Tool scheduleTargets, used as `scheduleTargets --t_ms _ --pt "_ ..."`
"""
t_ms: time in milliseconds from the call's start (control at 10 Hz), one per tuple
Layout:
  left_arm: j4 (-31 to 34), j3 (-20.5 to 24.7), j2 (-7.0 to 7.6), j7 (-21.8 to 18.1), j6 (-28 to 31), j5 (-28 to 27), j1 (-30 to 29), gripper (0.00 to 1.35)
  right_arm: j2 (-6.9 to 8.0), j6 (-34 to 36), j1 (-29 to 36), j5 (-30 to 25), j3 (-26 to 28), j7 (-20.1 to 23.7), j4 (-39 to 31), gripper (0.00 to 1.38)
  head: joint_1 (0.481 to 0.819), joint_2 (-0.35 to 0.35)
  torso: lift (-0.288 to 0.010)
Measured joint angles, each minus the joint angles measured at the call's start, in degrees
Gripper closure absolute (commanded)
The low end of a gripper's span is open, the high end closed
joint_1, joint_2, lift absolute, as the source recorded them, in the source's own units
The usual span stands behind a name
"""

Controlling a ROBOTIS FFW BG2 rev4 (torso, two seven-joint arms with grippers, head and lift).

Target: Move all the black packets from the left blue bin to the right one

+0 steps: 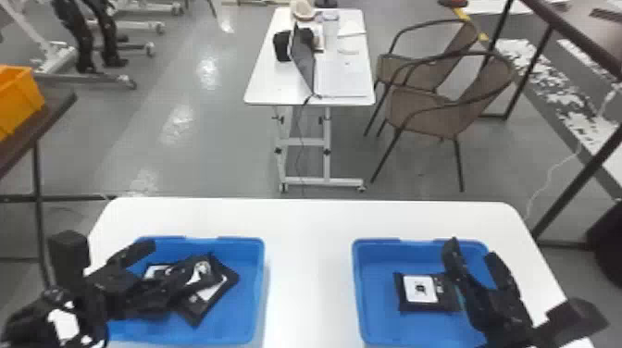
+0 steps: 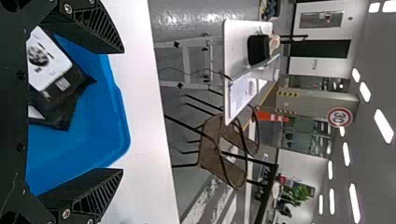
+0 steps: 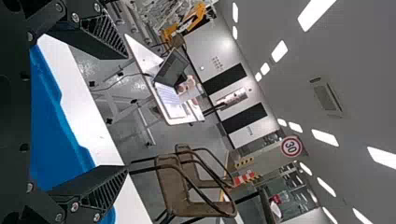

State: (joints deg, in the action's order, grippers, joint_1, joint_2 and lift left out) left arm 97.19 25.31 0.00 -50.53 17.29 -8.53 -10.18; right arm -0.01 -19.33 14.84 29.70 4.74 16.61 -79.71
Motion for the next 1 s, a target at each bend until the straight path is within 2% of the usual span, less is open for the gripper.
scheduleTargets --t_ms 100,300,600,800,1000 --pt "0.0 0.6 0.06 -1.5 2.2 -3.5 0.4 0.12 0.01 0.0 0.6 0.5 -0.1 0.1 -2.4 0.17 0.695 0.055 0.000" --pt "-1.1 0.7 1.87 -2.9 3.7 -11.2 1.5 0.12 0.01 0.1 0.9 1.7 -0.2 0.2 -5.5 0.18 0.695 0.083 0.000" --pt "-10.8 0.1 4.79 -5.5 1.2 -18.6 7.4 0.12 0.01 0.3 0.7 2.9 -1.0 0.2 -6.7 0.18 0.695 0.111 0.000" --pt "-18.1 -2.9 6.07 -7.2 -1.2 -26.3 12.5 0.12 0.01 0.3 0.5 3.5 -1.3 0.2 -6.4 0.18 0.695 0.100 0.000" --pt "-23.9 -5.9 7.45 -7.8 -2.6 -30.8 16.1 0.13 0.01 0.3 0.5 4.1 -1.4 0.2 -6.3 0.18 0.695 0.091 0.000"
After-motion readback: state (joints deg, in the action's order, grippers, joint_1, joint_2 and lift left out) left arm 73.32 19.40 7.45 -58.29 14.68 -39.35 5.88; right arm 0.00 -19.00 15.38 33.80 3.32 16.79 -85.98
